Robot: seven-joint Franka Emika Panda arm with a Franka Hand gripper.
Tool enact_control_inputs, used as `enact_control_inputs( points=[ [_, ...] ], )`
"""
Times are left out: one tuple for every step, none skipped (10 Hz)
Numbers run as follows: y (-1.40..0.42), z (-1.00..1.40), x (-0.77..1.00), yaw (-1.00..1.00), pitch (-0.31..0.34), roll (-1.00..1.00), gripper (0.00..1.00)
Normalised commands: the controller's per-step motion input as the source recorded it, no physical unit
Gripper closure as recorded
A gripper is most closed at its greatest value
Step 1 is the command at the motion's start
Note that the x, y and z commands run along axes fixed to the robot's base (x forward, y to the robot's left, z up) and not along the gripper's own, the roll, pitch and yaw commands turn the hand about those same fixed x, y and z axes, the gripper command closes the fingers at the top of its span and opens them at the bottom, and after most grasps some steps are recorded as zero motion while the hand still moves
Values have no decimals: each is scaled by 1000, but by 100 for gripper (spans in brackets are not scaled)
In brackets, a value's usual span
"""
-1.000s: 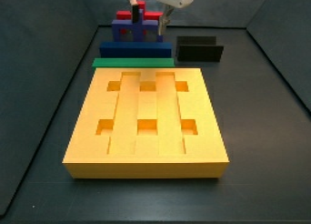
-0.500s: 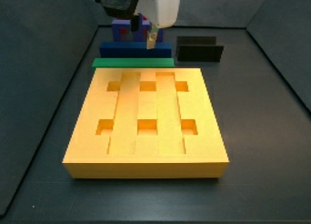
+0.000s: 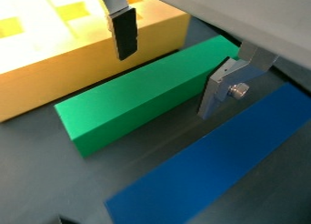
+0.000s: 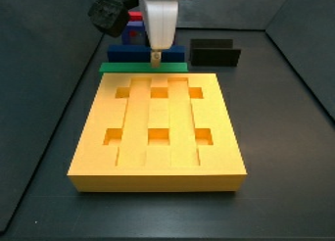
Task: Pick up the green object. Move up. Move to above the board. Insert the green object.
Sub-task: Pick up the green object.
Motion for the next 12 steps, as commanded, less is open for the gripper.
enact_control_inputs(
  points=[
    [-103,-106,-174,-857,-13,0,0],
    [-77,-6,-394,-711,0,60,0],
    [-9,-89,-434,-329,-64,133,0],
    [-6,-240,-137,-3,-27,160,0],
    [0,-260,-20,0,-31,83,0],
    [-31,-280,129,0,-11,80,0],
    [0,-249,134,0,0,54,0],
    [20,-203,0,0,0,49,0],
    [103,-169,-26,-14,0,51,0],
    [114,-177,0,0,0,44,0],
    [89,-200,0,0,0,31,0],
    [0,-217,0,0,0,14,0]
  ],
)
